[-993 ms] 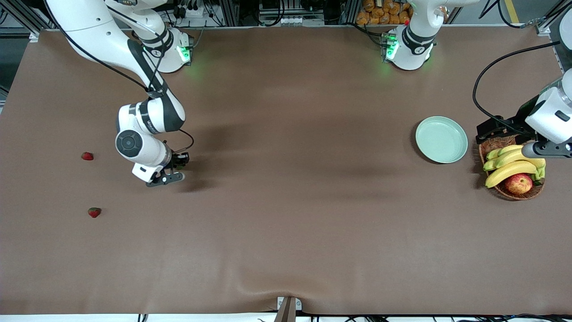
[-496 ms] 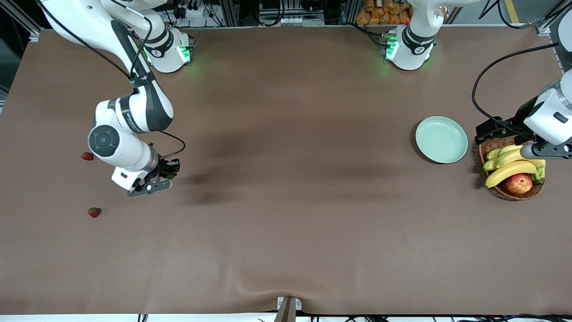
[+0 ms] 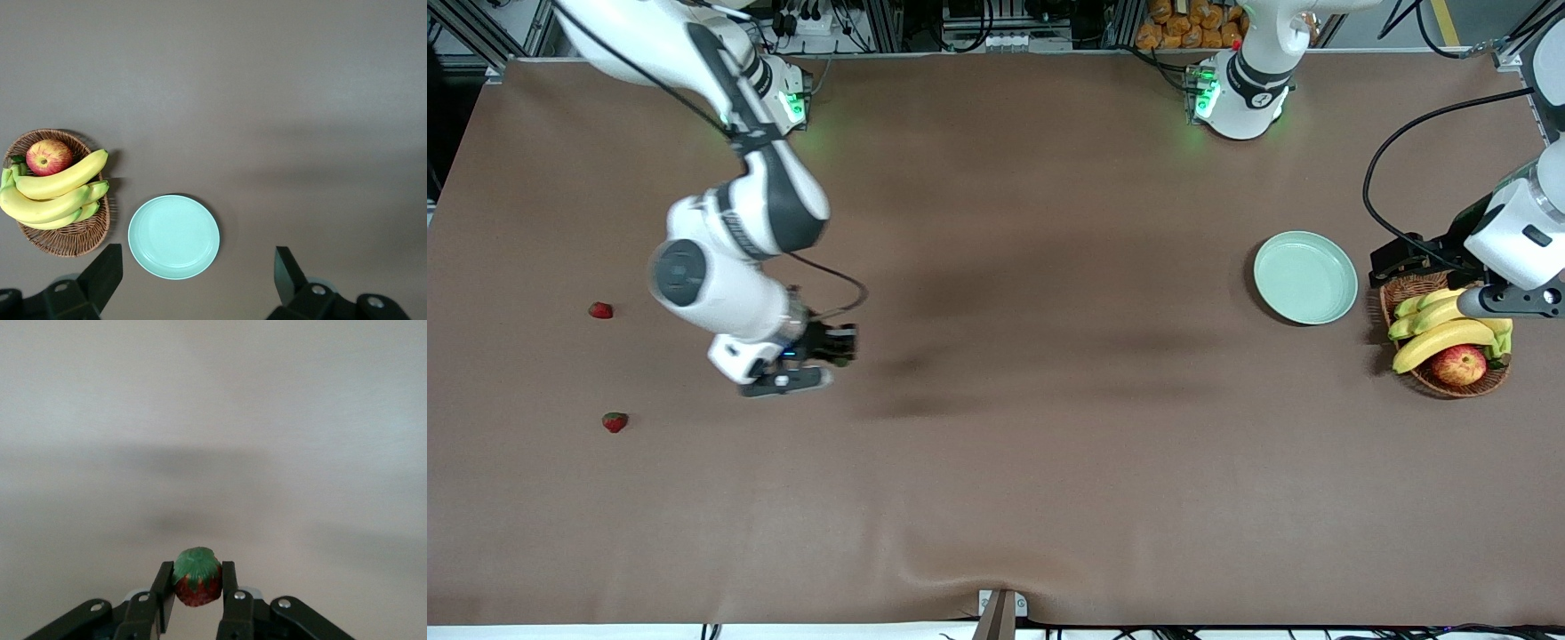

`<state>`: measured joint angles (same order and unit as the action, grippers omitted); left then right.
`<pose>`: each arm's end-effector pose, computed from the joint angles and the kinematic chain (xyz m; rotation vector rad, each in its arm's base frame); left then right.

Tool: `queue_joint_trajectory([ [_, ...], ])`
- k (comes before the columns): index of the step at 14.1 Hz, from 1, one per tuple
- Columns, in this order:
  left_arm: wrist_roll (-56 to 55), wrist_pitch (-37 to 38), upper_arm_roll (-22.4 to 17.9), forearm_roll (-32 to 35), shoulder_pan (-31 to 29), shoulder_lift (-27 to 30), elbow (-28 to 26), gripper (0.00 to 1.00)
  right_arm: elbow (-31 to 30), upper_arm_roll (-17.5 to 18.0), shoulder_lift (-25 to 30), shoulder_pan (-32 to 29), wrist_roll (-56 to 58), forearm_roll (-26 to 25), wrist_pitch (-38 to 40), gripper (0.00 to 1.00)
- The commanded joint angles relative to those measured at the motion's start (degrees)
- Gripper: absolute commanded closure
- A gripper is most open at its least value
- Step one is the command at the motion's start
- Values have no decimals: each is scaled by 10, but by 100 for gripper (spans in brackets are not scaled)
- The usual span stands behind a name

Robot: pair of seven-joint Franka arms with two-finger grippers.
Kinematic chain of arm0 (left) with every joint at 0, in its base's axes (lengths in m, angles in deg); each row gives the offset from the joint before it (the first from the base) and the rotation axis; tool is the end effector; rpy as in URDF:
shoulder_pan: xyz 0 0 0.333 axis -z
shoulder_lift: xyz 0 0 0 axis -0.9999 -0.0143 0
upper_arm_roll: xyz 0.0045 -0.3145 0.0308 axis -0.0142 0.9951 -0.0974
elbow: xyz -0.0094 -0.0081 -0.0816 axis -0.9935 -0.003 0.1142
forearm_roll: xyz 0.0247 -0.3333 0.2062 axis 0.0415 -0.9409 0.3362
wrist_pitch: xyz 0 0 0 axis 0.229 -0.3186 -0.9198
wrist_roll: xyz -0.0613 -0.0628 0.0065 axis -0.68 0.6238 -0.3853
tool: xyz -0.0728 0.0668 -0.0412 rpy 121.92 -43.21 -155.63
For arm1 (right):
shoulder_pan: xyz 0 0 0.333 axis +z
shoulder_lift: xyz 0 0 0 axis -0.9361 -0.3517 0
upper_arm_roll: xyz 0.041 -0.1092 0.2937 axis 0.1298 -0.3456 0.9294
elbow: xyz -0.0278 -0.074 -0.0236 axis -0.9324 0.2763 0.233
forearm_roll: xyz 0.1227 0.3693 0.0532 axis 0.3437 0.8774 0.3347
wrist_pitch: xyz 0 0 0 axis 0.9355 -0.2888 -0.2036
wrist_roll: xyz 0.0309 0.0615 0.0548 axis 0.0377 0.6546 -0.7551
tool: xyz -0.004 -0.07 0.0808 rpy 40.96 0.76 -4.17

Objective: Collect all strawberries into plate
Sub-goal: 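Carry the strawberry to mid-table with the right gripper and release it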

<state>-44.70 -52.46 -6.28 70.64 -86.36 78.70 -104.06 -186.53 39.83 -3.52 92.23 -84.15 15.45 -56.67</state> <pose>0.5885 -0.0321 0.5747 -3.1406 0.0478 0.0354 0.6068 0.2714 0.3307 -2.9386 -0.1115 0.0281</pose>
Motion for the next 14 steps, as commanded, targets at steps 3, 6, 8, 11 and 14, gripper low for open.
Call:
queue_joint_trajectory([
  [3, -3, 3, 0, -8, 2, -3, 6, 0, 119, -4, -102, 89, -163, 8, 4, 100],
  [6, -3, 3, 0, -8, 1, -3, 6, 0, 160, -5, -147, 129, -234, 8, -14, 100],
  [8, -2, 3, 0, -8, 1, -9, 6, 0, 166, -4, -173, 157, -275, 10, -73, 100],
  [11, -3, 3, 0, -8, 3, -11, 6, 0, 193, -5, -219, 208, -342, 9, -141, 100],
  [14, -3, 3, 0, -8, 3, -12, 6, 0, 238, -6, -267, 252, -406, 8, -177, 100],
])
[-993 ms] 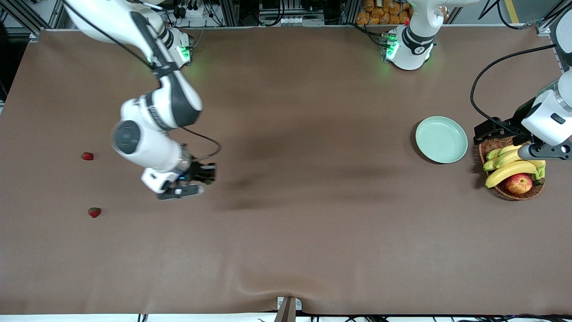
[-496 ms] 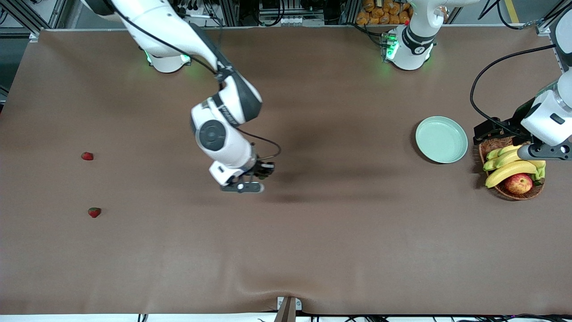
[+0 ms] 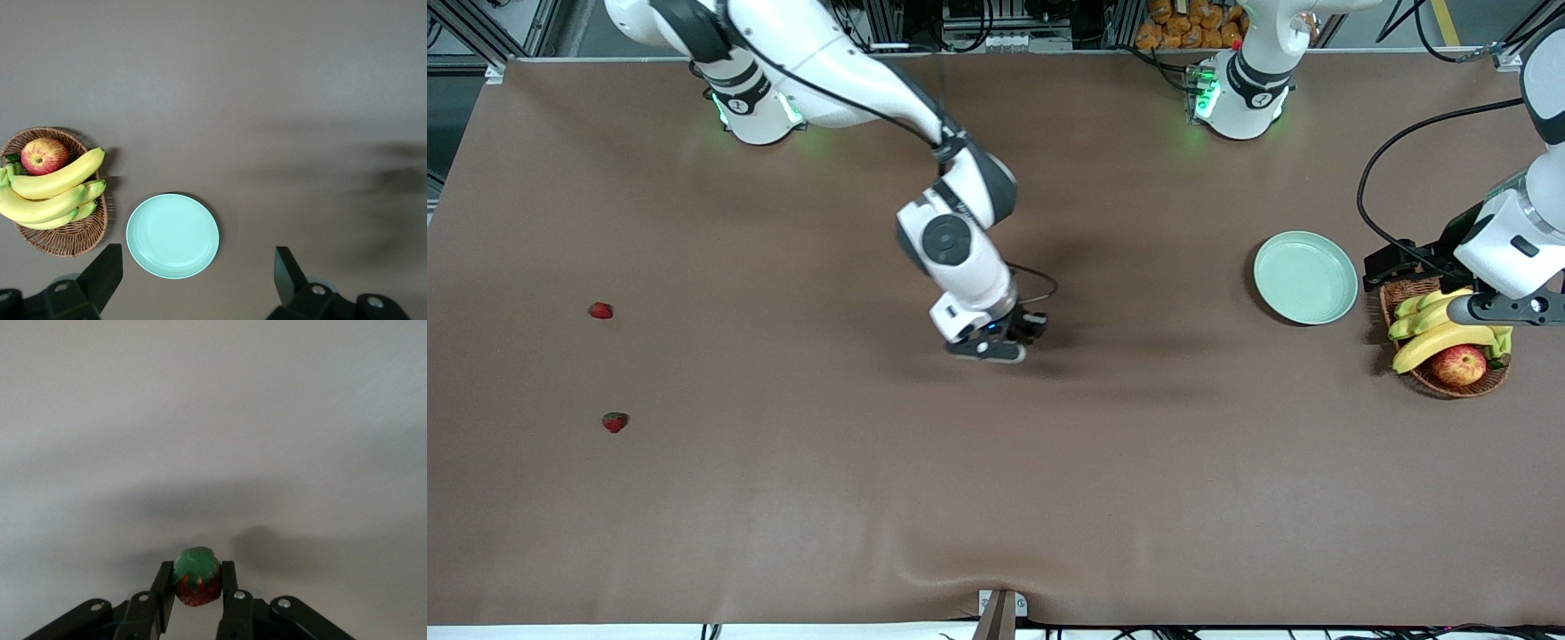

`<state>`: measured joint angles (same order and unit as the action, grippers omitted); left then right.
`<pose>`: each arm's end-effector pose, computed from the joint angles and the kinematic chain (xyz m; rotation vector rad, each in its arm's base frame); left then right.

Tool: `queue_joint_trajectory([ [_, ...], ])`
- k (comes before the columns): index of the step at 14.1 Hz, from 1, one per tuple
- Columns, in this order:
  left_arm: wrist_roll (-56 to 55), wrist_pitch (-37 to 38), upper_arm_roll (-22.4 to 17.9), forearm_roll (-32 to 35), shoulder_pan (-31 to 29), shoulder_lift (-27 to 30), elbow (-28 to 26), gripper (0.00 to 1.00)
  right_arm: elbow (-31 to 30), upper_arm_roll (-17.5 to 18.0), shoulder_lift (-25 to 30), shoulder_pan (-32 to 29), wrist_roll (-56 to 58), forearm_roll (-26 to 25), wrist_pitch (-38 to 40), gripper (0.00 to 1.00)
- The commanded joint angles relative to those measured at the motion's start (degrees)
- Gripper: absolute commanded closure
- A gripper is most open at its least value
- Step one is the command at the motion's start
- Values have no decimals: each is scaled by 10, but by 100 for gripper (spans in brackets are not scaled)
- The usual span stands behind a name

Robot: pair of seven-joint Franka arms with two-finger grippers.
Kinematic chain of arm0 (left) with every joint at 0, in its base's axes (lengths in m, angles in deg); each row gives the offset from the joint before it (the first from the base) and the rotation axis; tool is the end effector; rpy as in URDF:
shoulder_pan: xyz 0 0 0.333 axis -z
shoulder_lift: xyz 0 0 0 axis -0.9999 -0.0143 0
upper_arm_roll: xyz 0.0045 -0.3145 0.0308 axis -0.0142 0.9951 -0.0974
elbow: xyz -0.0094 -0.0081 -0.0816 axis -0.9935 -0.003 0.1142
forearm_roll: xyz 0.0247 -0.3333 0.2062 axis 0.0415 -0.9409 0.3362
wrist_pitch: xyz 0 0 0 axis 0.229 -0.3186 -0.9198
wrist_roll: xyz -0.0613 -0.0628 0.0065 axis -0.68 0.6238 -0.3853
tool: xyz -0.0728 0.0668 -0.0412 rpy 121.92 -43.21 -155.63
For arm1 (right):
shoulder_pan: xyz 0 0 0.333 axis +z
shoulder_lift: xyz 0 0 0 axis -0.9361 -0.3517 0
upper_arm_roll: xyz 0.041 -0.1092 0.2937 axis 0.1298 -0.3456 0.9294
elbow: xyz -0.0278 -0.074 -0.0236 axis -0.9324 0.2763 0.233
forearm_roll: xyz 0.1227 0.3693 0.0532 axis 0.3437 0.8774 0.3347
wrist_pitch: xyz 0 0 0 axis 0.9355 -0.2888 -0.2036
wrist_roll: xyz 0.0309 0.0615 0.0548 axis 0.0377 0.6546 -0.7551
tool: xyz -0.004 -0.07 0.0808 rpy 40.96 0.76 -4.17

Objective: Collect all strawberries into plate
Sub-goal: 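Carry the strawberry to mid-table with the right gripper and release it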

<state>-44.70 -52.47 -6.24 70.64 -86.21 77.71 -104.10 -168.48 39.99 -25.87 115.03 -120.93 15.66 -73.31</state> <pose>0.5924 -0.0343 0.5642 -3.1395 0.0530 0.0633 0.5205 0.5417 0.2267 -2.8183 0.2928 -0.0625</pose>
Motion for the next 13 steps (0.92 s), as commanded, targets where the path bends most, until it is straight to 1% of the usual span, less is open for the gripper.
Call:
queue_joint_trajectory([
  [1, -2, 3, 0, -8, 2, -7, 6, 0, 70, -8, -57, 33, -48, 5, -22, 100],
  [3, -3, 3, 1, -9, 4, -10, 6, 0, 84, -8, -76, 39, -51, 4, -35, 100],
  [5, -3, 3, 6, -11, 5, -16, 7, 0, 85, -9, -80, 38, -50, 2, -38, 100],
  [6, -4, 3, 9, -19, 5, -19, 7, 0, 85, -10, -79, 37, -48, 0, -37, 68],
  [7, -4, 2, 12, -30, 5, -28, 7, 0, 84, -10, -78, 33, -47, -1, -37, 11],
  [8, -3, 1, 12, -40, 5, -31, 7, 0, 84, -13, -73, 34, -46, -11, -37, 0],
  [10, -4, -1, 18, -47, 9, -38, 8, 0, 79, -23, -49, 23, -43, -46, -24, 0],
  [12, -5, -7, 20, -47, 11, -51, 9, 0, 78, -24, -16, -6, -34, -48, 26, 0],
  [13, -8, -15, 21, -47, 13, -61, 10, 0, 78, -24, 1, -25, -2, -48, 56, 0],
])
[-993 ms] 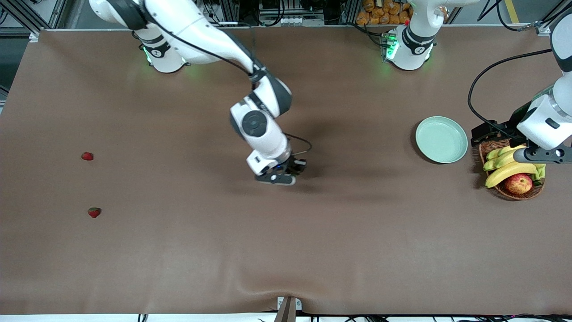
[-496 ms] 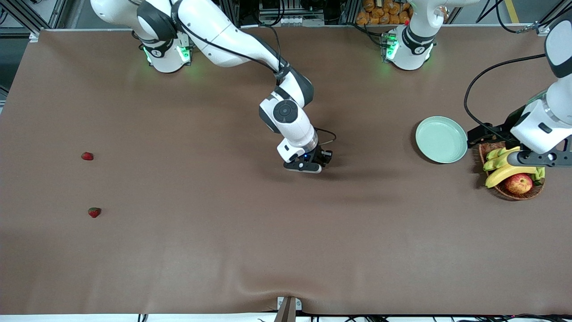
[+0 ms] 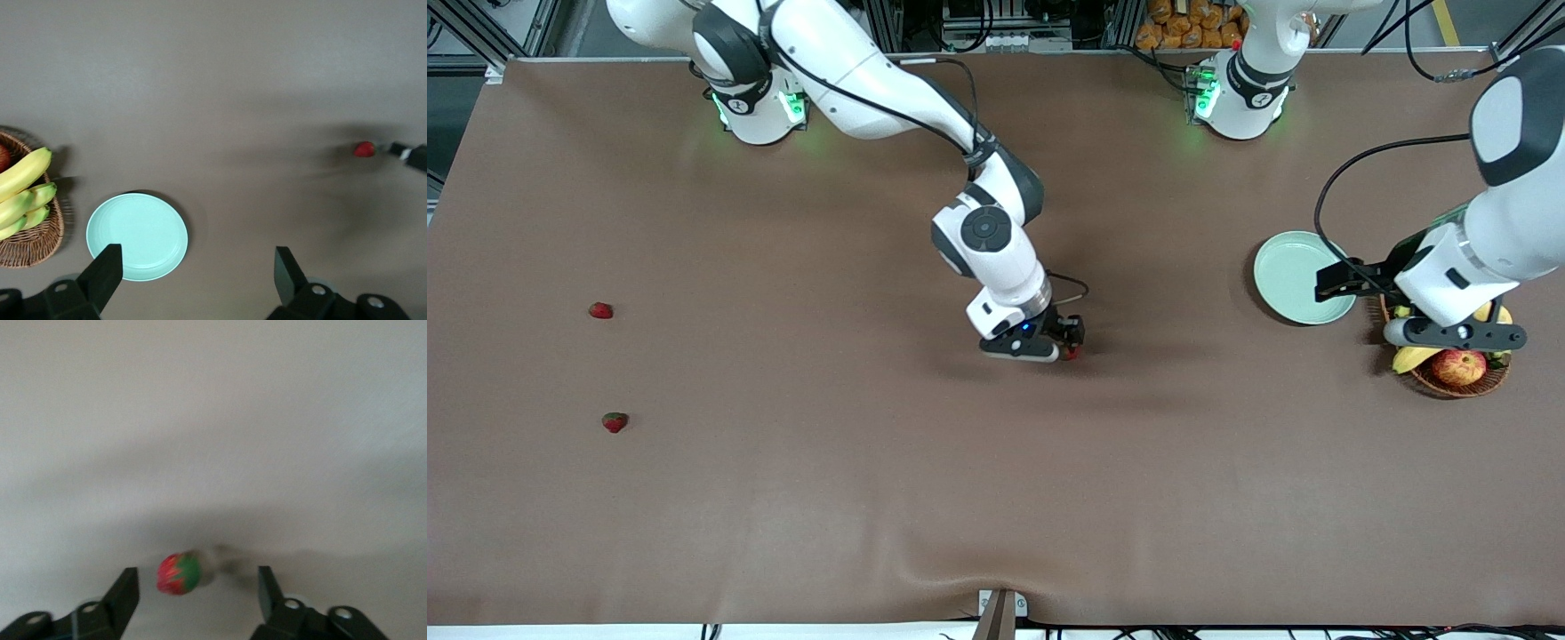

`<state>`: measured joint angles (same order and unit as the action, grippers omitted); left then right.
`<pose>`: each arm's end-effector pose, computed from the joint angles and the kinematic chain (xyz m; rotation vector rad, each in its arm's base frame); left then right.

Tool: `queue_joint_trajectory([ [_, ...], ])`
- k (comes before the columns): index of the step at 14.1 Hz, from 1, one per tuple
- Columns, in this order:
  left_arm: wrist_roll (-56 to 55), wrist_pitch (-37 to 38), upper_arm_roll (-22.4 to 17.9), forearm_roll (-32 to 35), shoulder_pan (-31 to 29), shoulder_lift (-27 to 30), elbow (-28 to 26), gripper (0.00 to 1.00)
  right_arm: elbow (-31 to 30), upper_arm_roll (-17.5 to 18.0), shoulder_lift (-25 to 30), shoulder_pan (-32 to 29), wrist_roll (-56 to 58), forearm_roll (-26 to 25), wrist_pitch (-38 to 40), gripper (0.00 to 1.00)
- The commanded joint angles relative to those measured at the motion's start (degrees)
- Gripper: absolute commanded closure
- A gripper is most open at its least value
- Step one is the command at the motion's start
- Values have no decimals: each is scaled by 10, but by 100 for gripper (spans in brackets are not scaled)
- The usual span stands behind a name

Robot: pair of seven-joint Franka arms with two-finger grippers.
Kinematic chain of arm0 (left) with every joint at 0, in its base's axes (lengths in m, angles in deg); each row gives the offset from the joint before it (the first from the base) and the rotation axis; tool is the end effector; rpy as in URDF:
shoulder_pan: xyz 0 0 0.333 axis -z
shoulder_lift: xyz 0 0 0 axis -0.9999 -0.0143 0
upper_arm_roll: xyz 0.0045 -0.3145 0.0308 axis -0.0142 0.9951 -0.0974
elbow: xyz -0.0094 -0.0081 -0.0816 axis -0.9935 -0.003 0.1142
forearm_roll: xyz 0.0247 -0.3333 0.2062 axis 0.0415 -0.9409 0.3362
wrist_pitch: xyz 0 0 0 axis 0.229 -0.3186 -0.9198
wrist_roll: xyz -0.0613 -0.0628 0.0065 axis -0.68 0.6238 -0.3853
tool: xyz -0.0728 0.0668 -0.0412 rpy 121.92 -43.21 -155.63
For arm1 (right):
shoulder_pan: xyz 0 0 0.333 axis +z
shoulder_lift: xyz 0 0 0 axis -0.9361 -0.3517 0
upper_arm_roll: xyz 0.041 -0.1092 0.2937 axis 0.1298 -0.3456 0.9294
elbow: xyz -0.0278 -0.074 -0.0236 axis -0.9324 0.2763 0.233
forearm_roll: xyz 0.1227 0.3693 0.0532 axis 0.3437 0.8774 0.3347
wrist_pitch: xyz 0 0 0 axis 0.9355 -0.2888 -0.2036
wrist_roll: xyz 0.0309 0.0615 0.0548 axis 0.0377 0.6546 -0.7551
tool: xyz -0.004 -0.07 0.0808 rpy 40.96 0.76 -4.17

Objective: Collect all strawberries into plate
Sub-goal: 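Carry the strawberry to mid-table with the right gripper and release it, then grasp the strawberry with the left gripper while the right gripper grasps another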

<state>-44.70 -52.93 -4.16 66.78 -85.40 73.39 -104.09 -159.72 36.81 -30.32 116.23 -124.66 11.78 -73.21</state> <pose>0.6060 -0.0708 0.5199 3.0671 -0.1145 -0.1722 0.5511 0.5525 0.2396 -2.8054 0.3178 -0.2140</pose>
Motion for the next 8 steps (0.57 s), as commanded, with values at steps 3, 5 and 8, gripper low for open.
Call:
queue_joint_trajectory([
  [3, -26, -48, 0, -25, 33, -39, 10, 0, -12, 8, 100, -111, 130, -9, 165, 0],
  [5, -50, -89, -1, -35, 53, -61, 11, 0, -13, 7, 122, -168, 170, -9, 224, 0],
  [8, -104, -150, -1, -36, 97, -92, 11, 0, -56, 7, 156, -279, 297, -10, 255, 0],
])
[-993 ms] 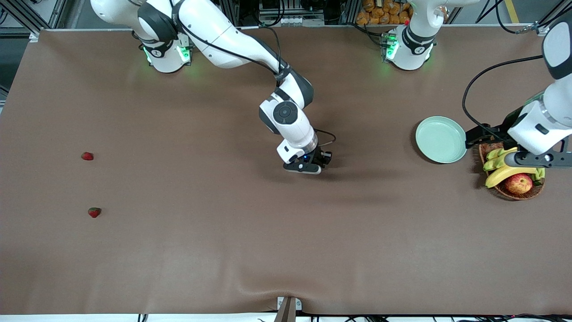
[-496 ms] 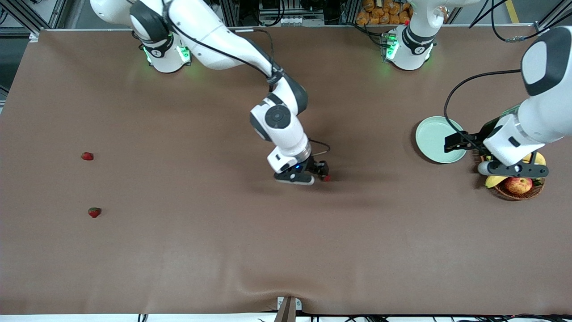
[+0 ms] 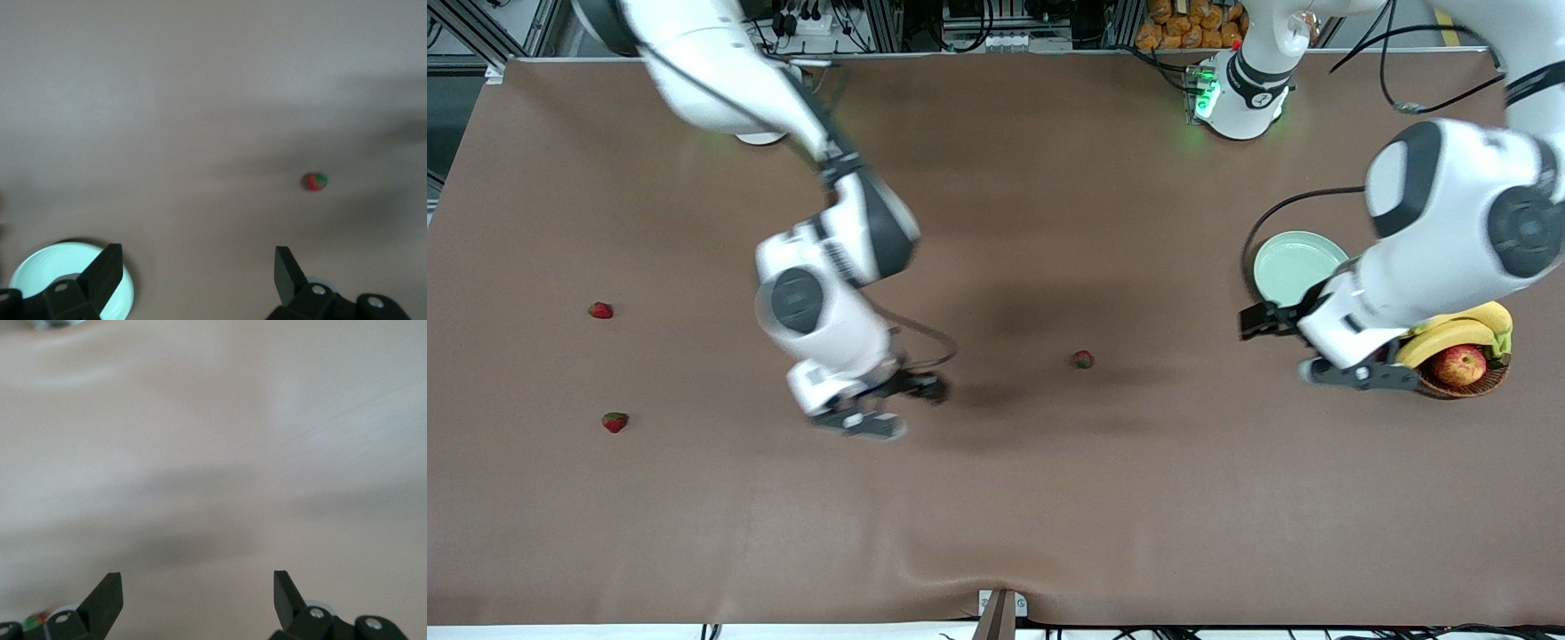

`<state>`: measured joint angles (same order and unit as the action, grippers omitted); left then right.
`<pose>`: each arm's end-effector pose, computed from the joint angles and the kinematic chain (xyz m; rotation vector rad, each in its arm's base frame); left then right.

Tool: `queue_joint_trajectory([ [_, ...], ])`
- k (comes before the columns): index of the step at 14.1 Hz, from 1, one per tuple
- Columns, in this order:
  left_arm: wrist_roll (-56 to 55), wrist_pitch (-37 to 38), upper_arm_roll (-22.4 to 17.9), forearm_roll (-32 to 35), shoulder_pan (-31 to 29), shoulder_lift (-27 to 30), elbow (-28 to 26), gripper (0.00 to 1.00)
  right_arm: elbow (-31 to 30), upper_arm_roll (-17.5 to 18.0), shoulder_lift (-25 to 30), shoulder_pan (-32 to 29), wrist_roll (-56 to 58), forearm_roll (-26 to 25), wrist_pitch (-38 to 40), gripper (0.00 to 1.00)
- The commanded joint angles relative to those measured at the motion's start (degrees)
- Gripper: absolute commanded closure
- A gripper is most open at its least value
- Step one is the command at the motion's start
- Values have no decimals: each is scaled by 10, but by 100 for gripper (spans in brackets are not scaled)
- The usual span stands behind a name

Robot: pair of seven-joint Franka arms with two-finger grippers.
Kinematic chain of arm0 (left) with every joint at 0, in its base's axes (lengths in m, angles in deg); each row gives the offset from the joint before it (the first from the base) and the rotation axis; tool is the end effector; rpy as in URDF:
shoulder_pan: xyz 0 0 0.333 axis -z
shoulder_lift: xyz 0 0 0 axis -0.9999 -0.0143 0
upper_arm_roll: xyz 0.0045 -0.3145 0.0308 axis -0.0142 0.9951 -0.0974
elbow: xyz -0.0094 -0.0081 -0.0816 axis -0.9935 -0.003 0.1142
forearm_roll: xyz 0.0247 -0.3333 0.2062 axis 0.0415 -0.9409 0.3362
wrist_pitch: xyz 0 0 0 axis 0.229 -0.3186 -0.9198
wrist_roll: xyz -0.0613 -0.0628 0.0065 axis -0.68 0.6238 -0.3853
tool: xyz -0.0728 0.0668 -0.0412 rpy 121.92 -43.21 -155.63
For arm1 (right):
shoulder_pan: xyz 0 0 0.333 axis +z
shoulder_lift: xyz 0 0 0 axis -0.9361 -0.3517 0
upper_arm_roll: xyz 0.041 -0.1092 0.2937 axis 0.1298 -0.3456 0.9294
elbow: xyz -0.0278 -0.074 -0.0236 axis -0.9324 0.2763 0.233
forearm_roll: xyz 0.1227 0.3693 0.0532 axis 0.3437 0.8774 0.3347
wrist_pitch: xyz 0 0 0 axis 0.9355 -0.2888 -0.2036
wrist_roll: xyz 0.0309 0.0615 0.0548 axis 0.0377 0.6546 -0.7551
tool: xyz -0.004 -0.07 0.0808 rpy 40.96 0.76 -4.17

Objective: Collect all strawberries into plate
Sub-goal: 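Grasp the strawberry with the left gripper while the right gripper grasps another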

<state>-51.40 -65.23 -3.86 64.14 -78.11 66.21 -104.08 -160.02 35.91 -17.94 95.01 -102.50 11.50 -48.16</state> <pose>0.6337 -0.1611 0.4586 3.0221 -0.0955 -0.0617 0.6862 0.3032 0.3561 -2.9773 0.2708 -0.0655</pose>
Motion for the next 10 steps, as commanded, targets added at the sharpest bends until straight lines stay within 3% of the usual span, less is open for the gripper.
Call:
queue_joint_trajectory([
  [1, -61, -44, -4, -8, 39, -30, 11, 0, -68, 16, 40, -106, 136, -7, 4, 0],
  [6, -126, -131, -4, -10, 87, -89, 10, 0, -98, 15, 32, -268, 334, -18, 3, 0],
  [10, -150, -151, -4, -5, 119, -122, 11, 0, -100, 16, 18, -331, 358, -102, -6, 0],
])
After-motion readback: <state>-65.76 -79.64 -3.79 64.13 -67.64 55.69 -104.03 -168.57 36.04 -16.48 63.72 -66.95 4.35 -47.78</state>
